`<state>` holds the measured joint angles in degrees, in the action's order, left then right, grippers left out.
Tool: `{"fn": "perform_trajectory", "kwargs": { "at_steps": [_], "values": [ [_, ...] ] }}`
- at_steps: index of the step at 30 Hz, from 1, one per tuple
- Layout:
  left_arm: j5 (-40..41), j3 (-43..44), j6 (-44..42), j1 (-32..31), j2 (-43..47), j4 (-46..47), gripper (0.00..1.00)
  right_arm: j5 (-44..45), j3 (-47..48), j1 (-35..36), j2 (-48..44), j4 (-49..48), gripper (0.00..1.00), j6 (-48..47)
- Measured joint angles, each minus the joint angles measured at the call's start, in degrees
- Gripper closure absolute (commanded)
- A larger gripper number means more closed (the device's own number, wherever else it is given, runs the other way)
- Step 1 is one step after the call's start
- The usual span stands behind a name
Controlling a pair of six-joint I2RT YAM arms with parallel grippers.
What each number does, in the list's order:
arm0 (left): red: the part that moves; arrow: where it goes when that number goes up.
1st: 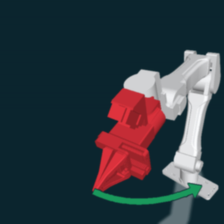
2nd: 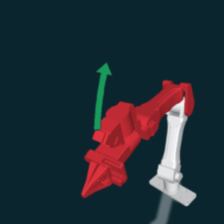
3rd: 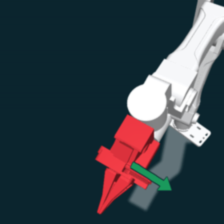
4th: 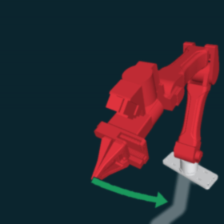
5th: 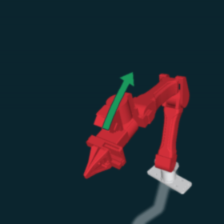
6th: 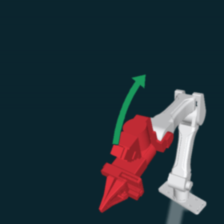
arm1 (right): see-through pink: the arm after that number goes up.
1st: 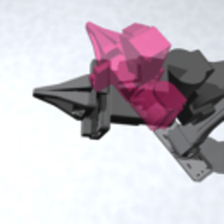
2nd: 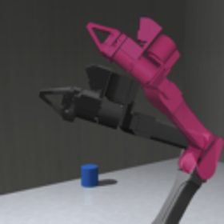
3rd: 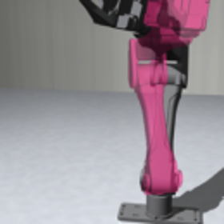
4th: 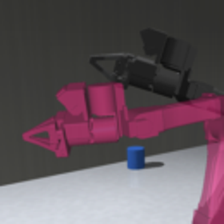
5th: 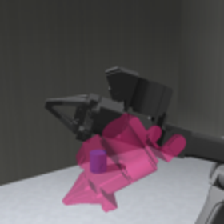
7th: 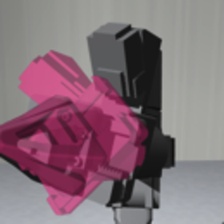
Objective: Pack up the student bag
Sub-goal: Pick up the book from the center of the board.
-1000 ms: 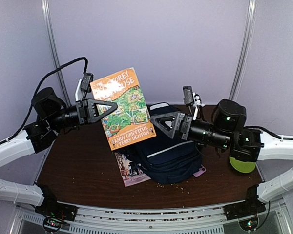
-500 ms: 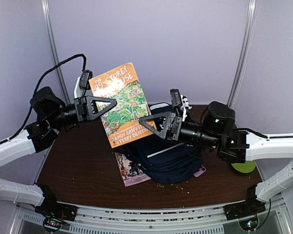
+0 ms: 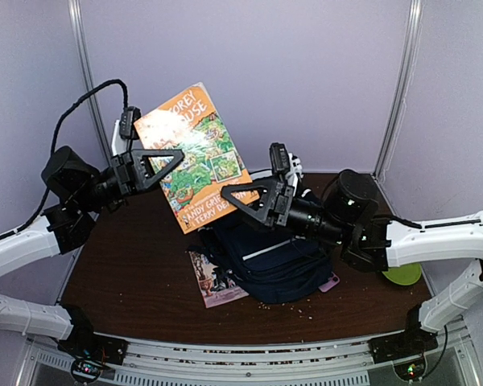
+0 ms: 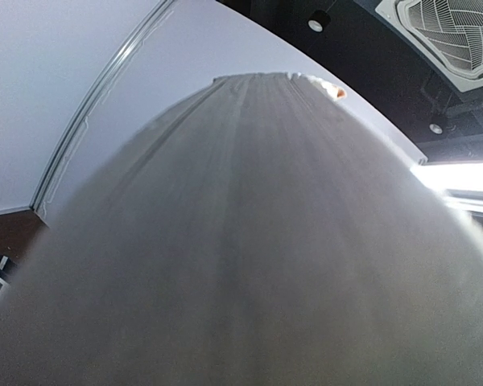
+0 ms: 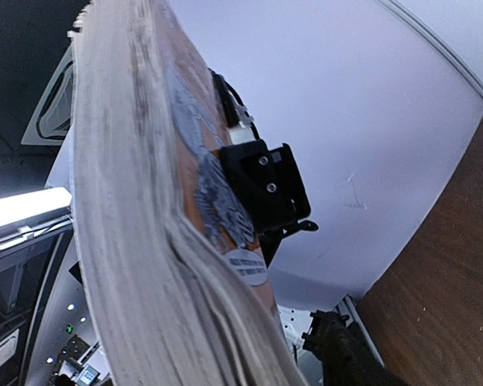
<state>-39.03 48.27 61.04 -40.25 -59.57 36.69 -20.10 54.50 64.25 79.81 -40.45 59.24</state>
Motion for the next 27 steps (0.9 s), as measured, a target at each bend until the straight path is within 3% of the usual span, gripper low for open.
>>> {"fn": "perform_trajectory", "kwargs": {
  "at_steps": [3,9,10,11,13,19,24,27],
  "values": [
    [1.0,-0.9,0.5,0.0,0.0,0.5,1.00,0.0,0.0,0.0,0.7,-3.0,0.61,1.4],
    [3.1,-1.0,1.6,-0.3,-0.2,0.6,0.98,1.5,-0.5,0.0,0.5,-5.7,1.00,0.9],
    [3.3,-1.1,1.6,-0.3,-0.2,0.3,0.69,1.6,-0.6,0.0,0.4,-5.6,1.00,0.4],
    [3.6,-1.1,1.6,-0.3,-0.2,0.0,0.46,1.7,-0.7,0.0,0.3,-5.4,1.00,0.2],
    [4.3,-1.3,0.0,-0.5,-0.1,-0.6,0.06,2.6,-1.2,0.1,-0.5,-4.0,1.00,-0.6],
    [12.1,-3.5,-9.8,-0.5,3.5,-10.8,0.02,11.2,-3.7,0.0,-10.8,12.0,1.00,-6.9],
    [25.0,-0.4,-23.5,-3.2,2.9,-30.7,0.02,28.0,-5.0,-0.5,-27.8,32.4,1.00,-14.3],
    [34.1,5.0,-31.6,-9.3,-3.7,-41.4,0.02,37.5,-8.0,-1.7,-37.3,42.5,1.00,-16.0]
  ]
}}
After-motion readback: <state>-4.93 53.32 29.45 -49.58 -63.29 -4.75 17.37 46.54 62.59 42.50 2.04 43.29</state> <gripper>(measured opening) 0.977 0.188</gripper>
